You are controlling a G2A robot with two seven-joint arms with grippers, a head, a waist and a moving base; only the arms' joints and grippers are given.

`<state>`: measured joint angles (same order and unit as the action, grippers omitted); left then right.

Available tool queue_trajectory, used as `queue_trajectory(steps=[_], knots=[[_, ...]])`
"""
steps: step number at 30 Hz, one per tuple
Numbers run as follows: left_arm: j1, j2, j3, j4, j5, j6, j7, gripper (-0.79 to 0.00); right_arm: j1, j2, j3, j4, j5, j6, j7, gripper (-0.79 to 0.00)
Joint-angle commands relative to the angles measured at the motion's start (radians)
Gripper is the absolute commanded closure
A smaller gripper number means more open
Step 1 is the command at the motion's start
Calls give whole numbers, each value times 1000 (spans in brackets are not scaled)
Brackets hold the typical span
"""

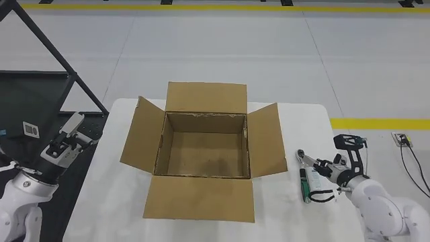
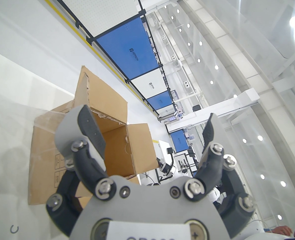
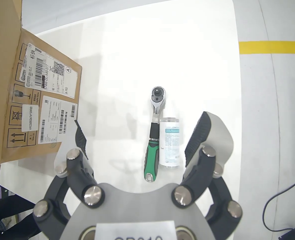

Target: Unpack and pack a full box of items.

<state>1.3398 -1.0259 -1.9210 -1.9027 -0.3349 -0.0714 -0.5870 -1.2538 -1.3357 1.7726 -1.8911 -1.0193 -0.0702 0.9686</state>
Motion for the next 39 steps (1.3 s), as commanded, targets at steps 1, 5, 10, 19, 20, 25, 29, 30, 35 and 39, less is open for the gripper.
queue_trajectory(steps=[1,5,10,19,20,25,29,30,35,39], knots=[[0,0,0,0,0,0,0,-785,0,0,0,0,0,0,0,-785],[0,0,0,0,0,0,0,-785,0,0,0,0,0,0,0,-785],[11,-3,-1,-6,-17,-10,38,-785,-5,-1,-46,22,-12,6,-83,-785],[54,-12,-60,6,-97,-24,146,-785,77,12,-60,191,143,-111,-53,-326],[57,-12,-63,6,-99,-26,144,-785,83,13,-67,211,177,-136,-52,-246],[60,-12,-67,0,-100,-25,138,-785,100,14,-106,270,220,-175,-130,0],[53,-11,-63,-5,-94,-22,129,-785,116,15,-140,310,296,-217,-134,0],[52,-10,-62,-5,-92,-21,127,-785,124,15,-149,319,300,-216,-139,0],[53,-10,-59,-2,-87,-23,128,-785,163,13,-207,375,347,-213,-151,0],[63,-11,-66,-2,-92,-25,131,-785,191,9,-250,409,357,-164,-192,0]])
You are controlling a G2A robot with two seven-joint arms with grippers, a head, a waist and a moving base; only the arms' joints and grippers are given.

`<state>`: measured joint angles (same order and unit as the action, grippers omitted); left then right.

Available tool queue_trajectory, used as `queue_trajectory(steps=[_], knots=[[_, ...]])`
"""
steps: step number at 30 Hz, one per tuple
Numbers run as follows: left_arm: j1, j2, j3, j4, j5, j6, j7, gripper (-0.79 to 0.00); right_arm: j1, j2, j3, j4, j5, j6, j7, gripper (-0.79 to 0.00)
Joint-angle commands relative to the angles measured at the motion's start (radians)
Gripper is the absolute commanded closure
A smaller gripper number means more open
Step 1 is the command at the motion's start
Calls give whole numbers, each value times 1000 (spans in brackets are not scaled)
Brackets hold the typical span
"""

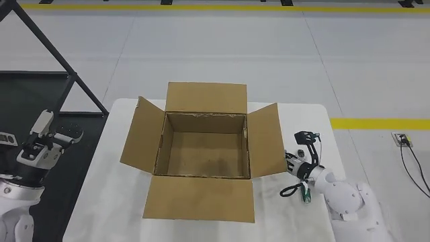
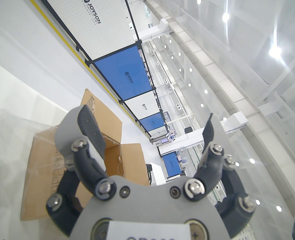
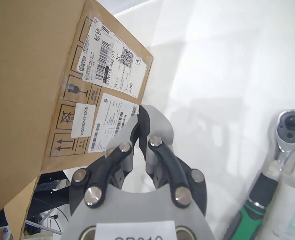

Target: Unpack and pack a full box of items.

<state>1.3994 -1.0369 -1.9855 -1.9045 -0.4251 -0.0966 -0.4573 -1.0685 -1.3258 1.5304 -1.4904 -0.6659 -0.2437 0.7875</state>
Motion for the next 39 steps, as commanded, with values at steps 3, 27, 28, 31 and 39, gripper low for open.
queue_trajectory(steps=[3,27,28,31,39], knots=[[13,-1,-10,-3,-6,-3,8,-785,20,-2,-33,30,16,18,-31,0],[81,-9,-58,-29,-34,-34,15,-785,54,0,-150,108,54,12,-135,0],[84,-10,-59,-30,-35,-35,15,-785,55,1,-152,109,55,12,-136,0],[92,-11,-61,-32,-38,-38,18,-785,56,3,-159,109,56,7,-134,0],[104,-14,-62,-36,-39,-40,22,-785,55,6,-184,106,61,-2,-139,0]])
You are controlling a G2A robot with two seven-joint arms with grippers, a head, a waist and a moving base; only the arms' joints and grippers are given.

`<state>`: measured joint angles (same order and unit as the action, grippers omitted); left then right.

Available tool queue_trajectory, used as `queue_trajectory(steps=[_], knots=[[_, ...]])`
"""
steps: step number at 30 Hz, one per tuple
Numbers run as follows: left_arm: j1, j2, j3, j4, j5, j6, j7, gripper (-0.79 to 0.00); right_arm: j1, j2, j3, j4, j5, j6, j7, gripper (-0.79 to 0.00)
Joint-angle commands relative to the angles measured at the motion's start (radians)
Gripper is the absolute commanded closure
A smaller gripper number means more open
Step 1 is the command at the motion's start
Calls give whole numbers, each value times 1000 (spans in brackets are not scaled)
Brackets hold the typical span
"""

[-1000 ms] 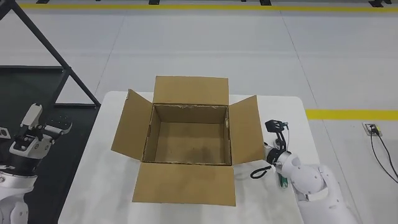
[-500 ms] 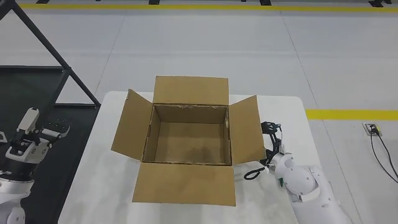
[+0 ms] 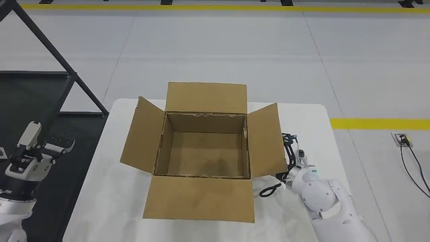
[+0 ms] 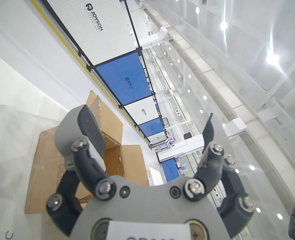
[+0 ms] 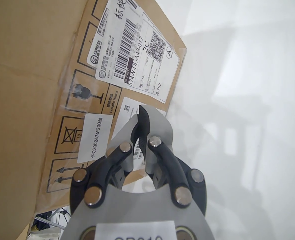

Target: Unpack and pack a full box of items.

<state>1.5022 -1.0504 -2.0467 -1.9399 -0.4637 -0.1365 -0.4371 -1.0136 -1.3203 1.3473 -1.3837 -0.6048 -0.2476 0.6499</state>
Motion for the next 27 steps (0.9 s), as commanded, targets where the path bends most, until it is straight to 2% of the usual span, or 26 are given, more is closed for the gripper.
queue_trajectory(steps=[1,17,27], knots=[[2,-1,0,-1,-1,1,0,-785,0,1,0,-3,1,2,-3,0],[17,-5,-1,-15,5,-2,1,-785,-5,10,-37,-26,18,-24,-3,0],[27,-9,-8,-13,1,-3,7,-785,5,13,-46,-37,-28,25,-61,0]])
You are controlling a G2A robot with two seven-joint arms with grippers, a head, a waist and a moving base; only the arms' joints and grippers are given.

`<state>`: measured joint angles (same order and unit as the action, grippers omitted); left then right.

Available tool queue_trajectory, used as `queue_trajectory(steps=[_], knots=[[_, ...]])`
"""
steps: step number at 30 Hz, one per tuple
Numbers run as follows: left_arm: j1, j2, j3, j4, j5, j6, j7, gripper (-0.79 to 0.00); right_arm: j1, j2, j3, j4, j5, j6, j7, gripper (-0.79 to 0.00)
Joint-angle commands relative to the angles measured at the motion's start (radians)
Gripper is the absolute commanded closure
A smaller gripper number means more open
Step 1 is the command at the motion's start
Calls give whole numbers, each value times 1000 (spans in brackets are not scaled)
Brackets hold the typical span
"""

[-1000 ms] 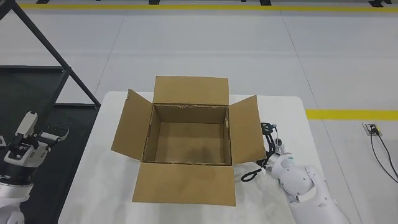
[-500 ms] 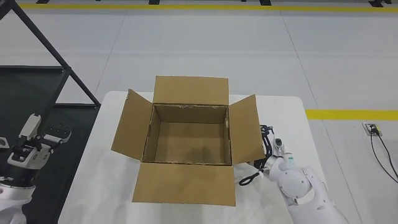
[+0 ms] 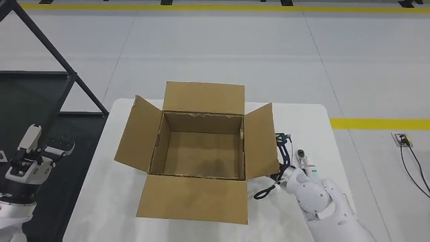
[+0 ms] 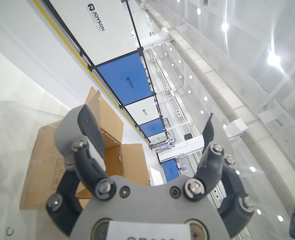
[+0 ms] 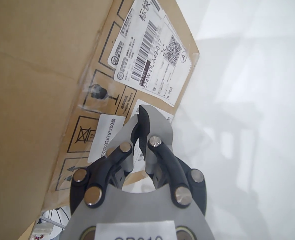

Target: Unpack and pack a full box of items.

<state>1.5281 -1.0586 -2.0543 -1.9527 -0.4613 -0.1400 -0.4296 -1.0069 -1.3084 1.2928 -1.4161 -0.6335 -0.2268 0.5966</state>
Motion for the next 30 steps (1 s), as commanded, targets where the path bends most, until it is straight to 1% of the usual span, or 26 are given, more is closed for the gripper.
queue_trajectory(steps=[1,7,11,18,21,23,24,25,26,27,28,30], knots=[[2,-1,-1,0,-2,0,0,-785,-6,5,23,-14,-5,8,-17,0],[0,-2,-1,0,-2,3,-1,-785,-100,33,173,-167,-44,41,-45,0],[-14,-1,11,-1,6,10,-12,-785,-178,52,257,-287,-107,56,-1,0],[-46,2,32,-5,26,28,-25,-785,-290,72,322,-466,-295,132,64,0],[-56,2,38,-4,30,32,-29,-785,-324,80,339,-517,-377,146,112,0],[-61,3,39,-2,32,35,-30,-785,-337,86,356,-541,-428,132,153,0],[-63,3,39,-1,33,37,-30,-785,-346,89,363,-550,-449,125,173,-31],[-65,3,39,1,33,38,-31,-785,-354,92,368,-560,-466,115,201,-139],[-66,3,39,3,33,38,-32,-785,-359,94,376,-569,-478,112,223,-323],[-68,3,38,5,34,39,-31,-785,-365,97,381,-575,-492,108,251,-659],[-69,4,38,7,34,39,-31,-785,-368,99,386,-583,-506,107,279,-785],[-71,4,39,10,32,41,-30,-785,-373,100,393,-596,-516,134,305,-785]])
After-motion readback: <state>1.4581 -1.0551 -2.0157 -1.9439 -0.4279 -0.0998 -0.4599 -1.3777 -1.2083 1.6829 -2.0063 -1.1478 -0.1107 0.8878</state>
